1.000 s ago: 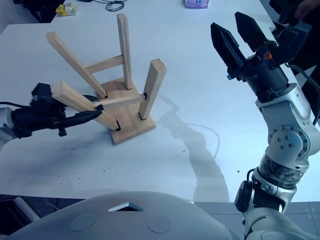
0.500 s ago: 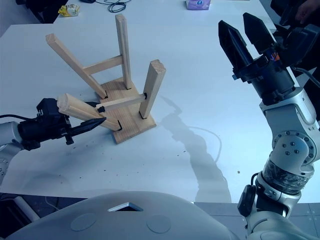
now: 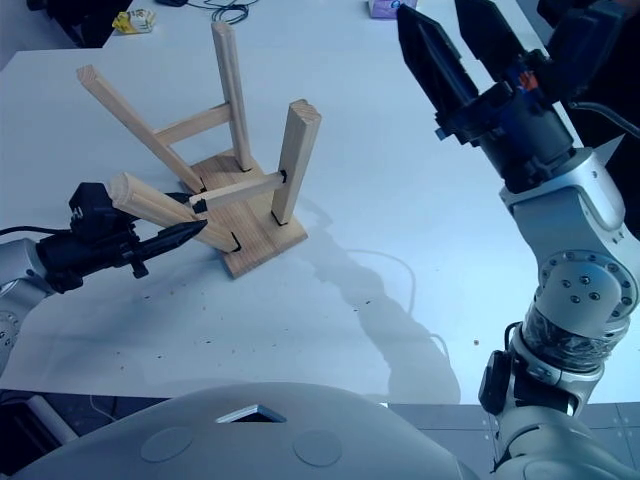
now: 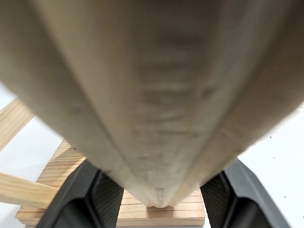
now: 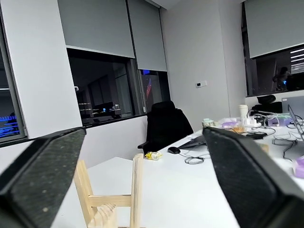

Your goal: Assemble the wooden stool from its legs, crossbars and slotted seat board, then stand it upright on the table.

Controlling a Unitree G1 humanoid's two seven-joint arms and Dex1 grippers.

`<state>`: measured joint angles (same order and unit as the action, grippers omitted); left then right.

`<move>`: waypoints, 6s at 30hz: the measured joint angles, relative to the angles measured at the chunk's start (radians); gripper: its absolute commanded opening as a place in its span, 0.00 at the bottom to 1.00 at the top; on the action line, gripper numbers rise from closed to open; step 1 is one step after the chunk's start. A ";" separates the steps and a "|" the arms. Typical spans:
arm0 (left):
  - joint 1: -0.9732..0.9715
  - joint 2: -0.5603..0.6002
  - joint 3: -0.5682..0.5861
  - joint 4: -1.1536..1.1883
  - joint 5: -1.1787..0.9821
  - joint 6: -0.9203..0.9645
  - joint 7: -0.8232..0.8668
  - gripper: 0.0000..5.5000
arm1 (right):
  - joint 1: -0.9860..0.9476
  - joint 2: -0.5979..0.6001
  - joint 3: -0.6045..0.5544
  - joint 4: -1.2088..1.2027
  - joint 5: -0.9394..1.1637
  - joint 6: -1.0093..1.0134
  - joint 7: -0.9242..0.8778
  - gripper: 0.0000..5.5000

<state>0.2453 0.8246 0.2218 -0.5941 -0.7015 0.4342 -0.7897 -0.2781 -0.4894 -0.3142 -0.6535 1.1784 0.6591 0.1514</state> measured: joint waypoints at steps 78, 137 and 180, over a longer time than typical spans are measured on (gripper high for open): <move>-0.368 0.076 -0.230 0.290 0.037 0.024 -0.182 0.37 | -0.052 0.332 0.773 0.132 -0.642 0.243 -0.073 0.00; -0.526 0.030 -0.267 0.459 0.089 0.092 -0.302 0.66 | -0.291 0.439 0.141 0.003 -0.360 0.196 -0.085 0.00; -0.605 -0.617 -0.139 -0.061 0.246 0.137 0.975 0.00 | -0.372 0.440 0.322 0.219 -0.587 0.053 -0.150 0.00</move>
<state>-0.3594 0.2079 0.0828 -0.6555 -0.4557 0.5708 0.1853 -0.6500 -0.0496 0.0080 -0.4341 0.5915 0.7117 0.0009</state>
